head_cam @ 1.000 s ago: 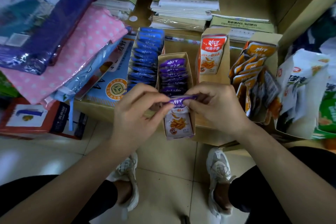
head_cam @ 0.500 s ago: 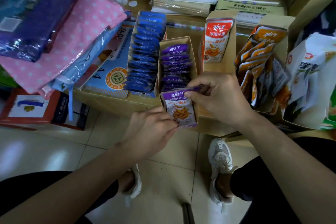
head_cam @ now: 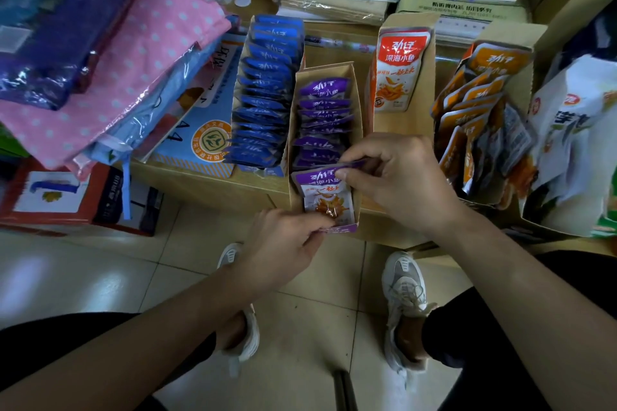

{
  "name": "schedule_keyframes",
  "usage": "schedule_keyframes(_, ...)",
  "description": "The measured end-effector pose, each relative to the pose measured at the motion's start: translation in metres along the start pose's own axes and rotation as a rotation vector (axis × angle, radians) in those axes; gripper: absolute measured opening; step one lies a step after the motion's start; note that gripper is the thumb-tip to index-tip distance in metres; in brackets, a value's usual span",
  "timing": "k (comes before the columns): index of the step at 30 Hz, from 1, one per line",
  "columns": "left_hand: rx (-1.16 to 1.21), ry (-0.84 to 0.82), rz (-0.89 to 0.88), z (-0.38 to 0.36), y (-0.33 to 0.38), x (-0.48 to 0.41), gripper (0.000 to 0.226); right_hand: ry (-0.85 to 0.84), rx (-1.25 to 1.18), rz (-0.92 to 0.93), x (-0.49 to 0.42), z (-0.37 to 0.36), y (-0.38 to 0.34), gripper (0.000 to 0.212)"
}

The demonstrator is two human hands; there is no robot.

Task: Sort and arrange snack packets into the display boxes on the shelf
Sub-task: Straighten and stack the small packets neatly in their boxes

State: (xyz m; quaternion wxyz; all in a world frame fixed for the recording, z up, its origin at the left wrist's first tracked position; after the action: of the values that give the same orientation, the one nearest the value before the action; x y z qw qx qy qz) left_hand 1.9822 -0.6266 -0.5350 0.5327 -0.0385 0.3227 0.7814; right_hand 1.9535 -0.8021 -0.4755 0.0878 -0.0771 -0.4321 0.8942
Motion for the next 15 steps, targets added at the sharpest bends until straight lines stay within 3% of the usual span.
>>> schedule_keyframes(2, 0.025, 0.02, 0.021, 0.001, 0.001, -0.001, 0.015, 0.0, 0.0, -0.002, 0.0, -0.001, 0.001, 0.019)
schedule_keyframes(6, -0.2, 0.036, -0.122, 0.015, 0.014, -0.003, 0.027, -0.002, -0.014, -0.014, -0.001, 0.0, 0.004, 0.018)
schedule_keyframes(11, -0.475, -0.289, -0.161, 0.012, 0.012, 0.003, 0.068, -0.026, 0.009, -0.035, -0.002, 0.0, 0.008, 0.019)
schedule_keyframes(15, -0.501, -0.409, -0.158, 0.009, 0.017, 0.002, 0.076, -0.017, -0.002, -0.041, -0.002, -0.002, 0.01, 0.019)
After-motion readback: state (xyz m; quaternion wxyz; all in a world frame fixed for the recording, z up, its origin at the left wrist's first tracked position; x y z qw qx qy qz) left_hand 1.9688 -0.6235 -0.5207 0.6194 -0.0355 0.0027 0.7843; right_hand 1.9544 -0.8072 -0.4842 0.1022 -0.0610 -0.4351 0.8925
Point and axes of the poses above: each hand's wrist, its own x-axis away from the middle knuckle, its own z-axis out of the back of the hand, y = z × x, the point moved 5 cm from there along -x, towards the middle knuckle, and after that the axes turned 13 degrees about -z, right-handed, at the moved point
